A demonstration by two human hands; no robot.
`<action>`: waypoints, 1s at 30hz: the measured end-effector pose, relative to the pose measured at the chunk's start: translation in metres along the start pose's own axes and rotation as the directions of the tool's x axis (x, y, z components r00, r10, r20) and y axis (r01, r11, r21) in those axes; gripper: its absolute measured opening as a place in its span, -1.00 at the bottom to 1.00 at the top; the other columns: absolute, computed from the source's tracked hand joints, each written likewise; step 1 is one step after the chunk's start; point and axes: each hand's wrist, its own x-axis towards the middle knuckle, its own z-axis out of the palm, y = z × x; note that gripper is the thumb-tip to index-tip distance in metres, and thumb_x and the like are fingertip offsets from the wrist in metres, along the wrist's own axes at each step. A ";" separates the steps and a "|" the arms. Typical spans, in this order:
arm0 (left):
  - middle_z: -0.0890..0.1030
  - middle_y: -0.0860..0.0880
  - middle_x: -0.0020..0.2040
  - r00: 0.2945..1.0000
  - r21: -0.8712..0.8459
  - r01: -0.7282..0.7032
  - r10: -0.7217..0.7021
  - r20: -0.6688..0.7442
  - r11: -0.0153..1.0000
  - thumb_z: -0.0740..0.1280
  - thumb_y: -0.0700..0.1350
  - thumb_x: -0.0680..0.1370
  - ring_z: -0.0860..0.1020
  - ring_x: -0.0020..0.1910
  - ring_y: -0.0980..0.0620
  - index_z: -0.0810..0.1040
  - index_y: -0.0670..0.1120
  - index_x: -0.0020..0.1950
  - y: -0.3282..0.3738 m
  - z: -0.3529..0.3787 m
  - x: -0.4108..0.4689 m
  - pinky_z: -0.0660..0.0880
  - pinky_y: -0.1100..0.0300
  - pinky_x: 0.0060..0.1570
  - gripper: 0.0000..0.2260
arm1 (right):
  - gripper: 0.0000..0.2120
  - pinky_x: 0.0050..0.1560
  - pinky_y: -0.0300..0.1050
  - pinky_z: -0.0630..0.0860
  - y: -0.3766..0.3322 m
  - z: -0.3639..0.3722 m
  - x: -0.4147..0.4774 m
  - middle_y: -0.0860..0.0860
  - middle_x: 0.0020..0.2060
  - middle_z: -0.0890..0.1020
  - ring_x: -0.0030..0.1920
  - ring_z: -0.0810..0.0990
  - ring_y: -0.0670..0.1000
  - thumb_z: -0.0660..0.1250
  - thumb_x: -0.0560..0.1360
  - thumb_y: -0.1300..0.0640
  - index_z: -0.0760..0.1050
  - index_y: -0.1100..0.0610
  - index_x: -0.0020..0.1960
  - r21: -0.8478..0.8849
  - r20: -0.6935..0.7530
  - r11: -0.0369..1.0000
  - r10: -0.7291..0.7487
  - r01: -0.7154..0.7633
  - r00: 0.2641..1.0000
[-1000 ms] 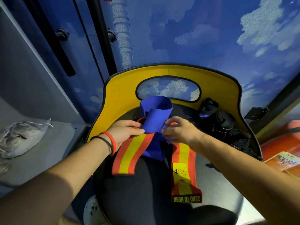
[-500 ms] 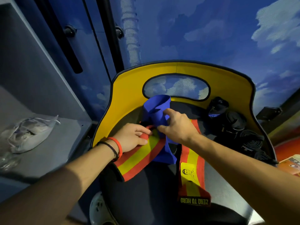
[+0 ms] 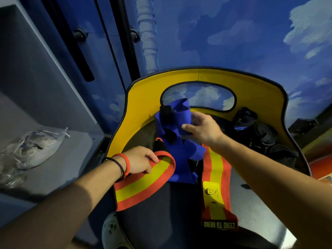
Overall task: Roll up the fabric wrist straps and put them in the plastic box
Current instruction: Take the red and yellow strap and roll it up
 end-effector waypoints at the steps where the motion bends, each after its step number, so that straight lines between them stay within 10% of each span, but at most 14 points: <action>1: 0.68 0.03 0.05 1.000 -0.006 -0.002 0.002 -0.010 1.000 0.49 -0.22 0.46 0.62 0.14 0.02 0.67 0.14 -0.03 0.001 0.000 0.001 0.54 0.10 0.23 -0.75 | -0.54 0.15 0.09 0.64 0.003 0.005 0.000 0.13 0.19 0.65 0.14 0.67 0.11 0.47 0.53 0.23 0.49 0.12 0.40 -0.096 0.055 0.995 0.006 0.000 0.998; 7: 0.70 0.02 0.04 0.996 -0.022 0.062 -0.063 -0.056 0.998 0.29 0.20 0.60 0.61 0.07 0.01 0.74 0.00 0.04 0.006 -0.002 0.003 0.48 0.07 0.22 -0.66 | -0.55 0.06 -0.30 0.48 0.003 0.016 -0.007 -0.05 0.26 0.59 0.06 0.60 -0.14 0.35 0.60 0.23 0.45 0.02 0.47 -0.367 0.252 0.924 -0.017 0.112 0.968; 15: 0.60 0.11 -0.28 0.939 -0.297 0.209 -0.276 -0.203 0.932 0.26 0.37 0.53 0.52 -0.18 0.05 0.76 -0.06 -0.18 0.012 0.009 0.010 0.38 0.10 0.03 -0.46 | -0.28 0.39 0.04 0.43 0.012 0.024 -0.018 0.09 0.47 0.37 0.42 0.40 0.14 0.43 0.55 -0.03 0.18 -0.08 0.60 -0.563 0.245 0.819 0.038 0.110 0.969; 21: 0.71 -0.04 -0.26 0.906 -0.397 0.192 -0.317 -0.279 0.898 0.52 0.16 0.43 0.61 -0.29 0.03 0.72 -0.17 -0.13 0.007 0.026 0.022 0.55 0.10 -0.12 -0.63 | -0.33 0.42 0.15 0.42 0.025 0.026 -0.013 0.15 0.52 0.30 0.48 0.32 0.26 0.27 0.58 -0.19 0.10 -0.16 0.61 -0.701 0.144 0.713 0.129 0.009 0.981; 30: 0.72 -0.12 -0.19 0.932 -0.637 0.064 -0.273 -0.236 0.768 0.62 -0.07 0.31 0.69 -0.15 -0.11 0.71 -0.15 -0.16 0.034 -0.017 0.001 0.61 -0.01 0.07 -0.78 | -0.47 0.05 -0.16 0.44 0.021 0.018 -0.003 0.00 0.10 0.55 0.13 0.52 0.04 0.18 0.69 -0.05 0.15 -0.11 0.62 -0.409 0.110 0.910 0.118 -0.063 0.987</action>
